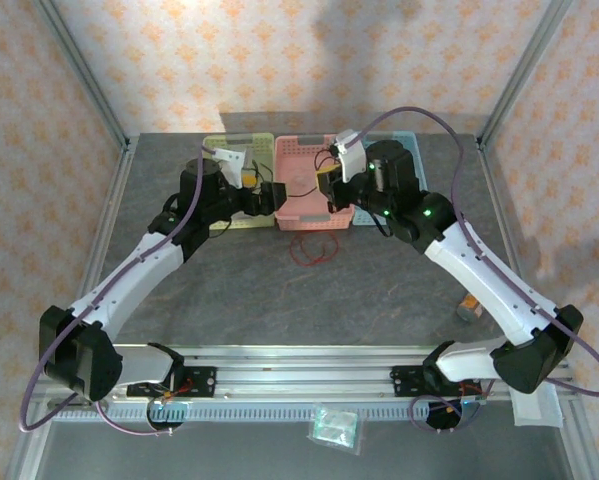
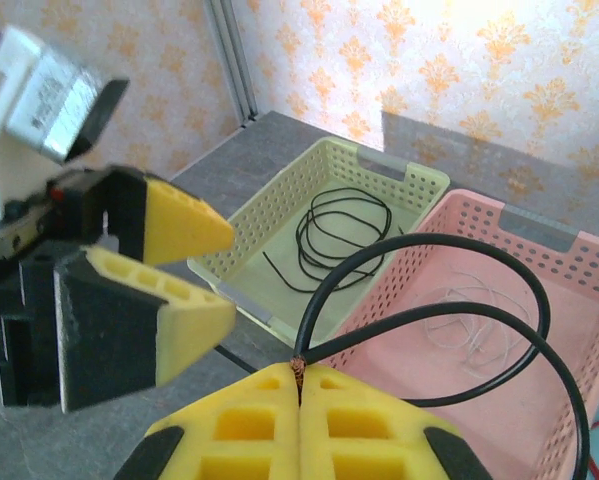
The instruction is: Untangle the cables
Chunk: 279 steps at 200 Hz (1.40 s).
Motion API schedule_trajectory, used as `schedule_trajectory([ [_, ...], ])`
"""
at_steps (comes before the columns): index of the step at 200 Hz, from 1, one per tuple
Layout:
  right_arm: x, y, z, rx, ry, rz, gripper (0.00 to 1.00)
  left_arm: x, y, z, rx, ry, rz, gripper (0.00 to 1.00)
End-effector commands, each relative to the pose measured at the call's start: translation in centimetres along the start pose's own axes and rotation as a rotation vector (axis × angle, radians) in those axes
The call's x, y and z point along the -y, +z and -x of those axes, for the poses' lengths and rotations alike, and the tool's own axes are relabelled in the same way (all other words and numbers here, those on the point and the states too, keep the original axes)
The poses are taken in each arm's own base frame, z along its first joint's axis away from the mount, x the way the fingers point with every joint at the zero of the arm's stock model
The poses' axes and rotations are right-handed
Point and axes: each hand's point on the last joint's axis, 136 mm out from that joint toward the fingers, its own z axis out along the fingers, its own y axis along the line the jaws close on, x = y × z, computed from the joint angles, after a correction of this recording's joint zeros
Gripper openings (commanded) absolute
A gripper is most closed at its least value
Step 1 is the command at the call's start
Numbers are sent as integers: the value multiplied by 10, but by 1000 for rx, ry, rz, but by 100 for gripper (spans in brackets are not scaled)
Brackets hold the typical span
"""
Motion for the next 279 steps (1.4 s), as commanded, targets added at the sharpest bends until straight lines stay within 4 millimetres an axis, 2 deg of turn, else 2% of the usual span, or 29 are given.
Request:
schedule_trajectory([
  [1, -12, -5, 23, 88, 36, 68, 0, 23, -5, 19, 111, -88, -153, 99],
  [24, -12, -4, 33, 125, 89, 70, 0, 21, -2, 17, 133, -133, -163, 99],
  [43, -4, -3, 44, 142, 241, 35, 0, 20, -8, 22, 197, -179, -174, 99],
  [67, -26, 2, 48, 114, 368, 167, 0, 19, -9, 30, 251, -216, -179, 98],
  [97, -39, 7, 46, 78, 479, 256, 0, 18, -7, 39, 291, -226, -182, 96],
  [104, -42, 5, 46, 79, 497, 272, 0, 18, -6, 40, 292, -226, -183, 92],
  [119, -45, 1, 49, 91, 519, 300, 0, 19, -2, 39, 288, -227, -192, 76],
  [164, -36, -3, 50, 123, 532, 245, 0, 20, 2, 33, 273, -228, -203, 34],
  [204, -22, -2, 38, 107, 497, 155, 0, 19, -2, 38, 267, -198, -164, 8],
  [221, -20, -2, 34, 100, 467, 137, 0, 17, -3, 42, 260, -176, -133, 0],
  [269, -13, -9, 38, 131, 402, 94, 0, 15, -10, 57, 268, -116, -73, 0],
  [279, -12, -10, 38, 136, 390, 84, 5, 14, -12, 60, 271, -110, -65, 0],
])
